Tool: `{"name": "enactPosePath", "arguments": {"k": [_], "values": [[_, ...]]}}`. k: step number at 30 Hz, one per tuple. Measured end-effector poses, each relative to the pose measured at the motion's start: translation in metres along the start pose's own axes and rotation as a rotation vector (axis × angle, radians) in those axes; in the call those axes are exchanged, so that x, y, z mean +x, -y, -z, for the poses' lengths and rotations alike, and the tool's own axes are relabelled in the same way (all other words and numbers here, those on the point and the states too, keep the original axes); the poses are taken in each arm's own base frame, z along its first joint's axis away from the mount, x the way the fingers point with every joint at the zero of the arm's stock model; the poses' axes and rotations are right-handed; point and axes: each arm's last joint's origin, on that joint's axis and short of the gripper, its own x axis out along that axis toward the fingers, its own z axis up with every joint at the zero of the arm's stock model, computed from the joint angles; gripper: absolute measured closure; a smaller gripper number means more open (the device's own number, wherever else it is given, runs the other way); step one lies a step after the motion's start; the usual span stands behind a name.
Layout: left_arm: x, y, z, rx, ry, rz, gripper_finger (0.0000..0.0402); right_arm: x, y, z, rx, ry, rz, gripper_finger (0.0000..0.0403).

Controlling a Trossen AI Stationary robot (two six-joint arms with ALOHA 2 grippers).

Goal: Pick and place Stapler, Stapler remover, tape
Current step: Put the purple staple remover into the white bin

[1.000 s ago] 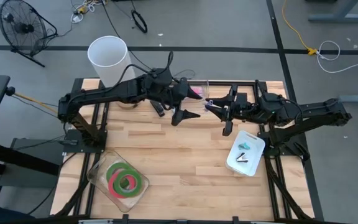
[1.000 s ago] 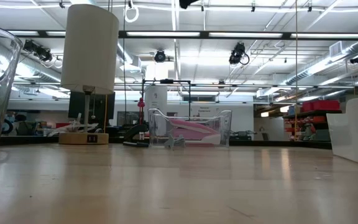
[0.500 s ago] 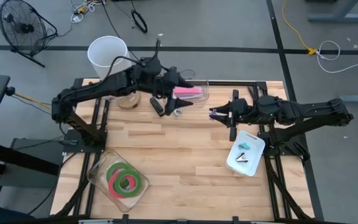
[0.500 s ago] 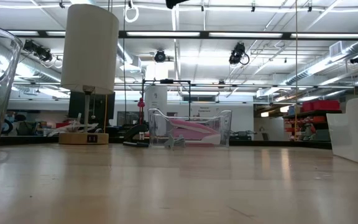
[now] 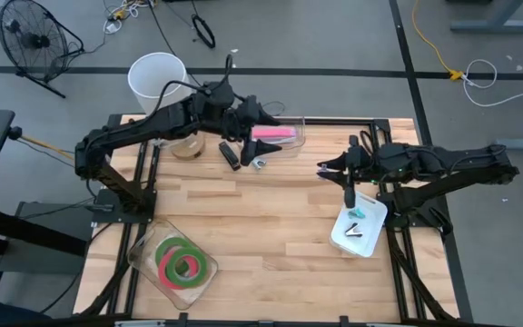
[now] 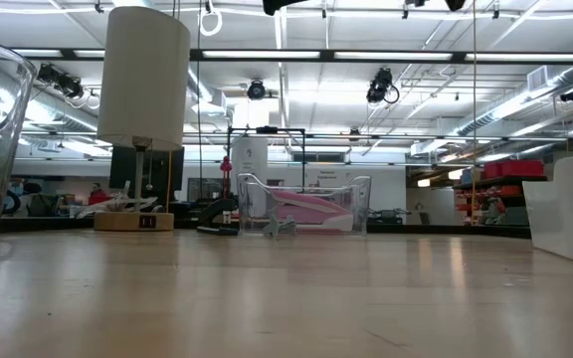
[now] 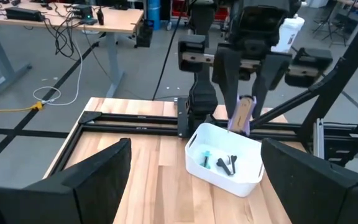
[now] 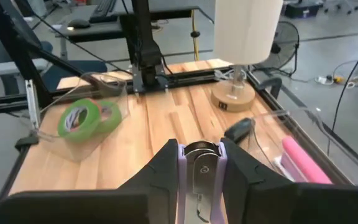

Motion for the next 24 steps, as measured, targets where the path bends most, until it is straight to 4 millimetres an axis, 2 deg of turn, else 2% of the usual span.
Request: {"name": "enactPosePath", "arguments": {"k": [7, 14, 24], "values": [[0.000, 0.000, 0.000, 0.000, 0.001, 0.000, 0.0040, -0.027, 0.006, 0.006, 0.041, -0.035, -0.009, 0.0328], [0.000, 0.000, 0.000, 0.001, 0.001, 0.000, 0.0040, -0.045, 0.010, 0.020, 0.047, -0.143, -0.017, 0.0328], [0.000, 0.000, 0.000, 0.001, 0.001, 0.000, 0.0040, -0.051, 0.008, 0.038, 0.047, -0.326, -0.059, 0.0328]]}}
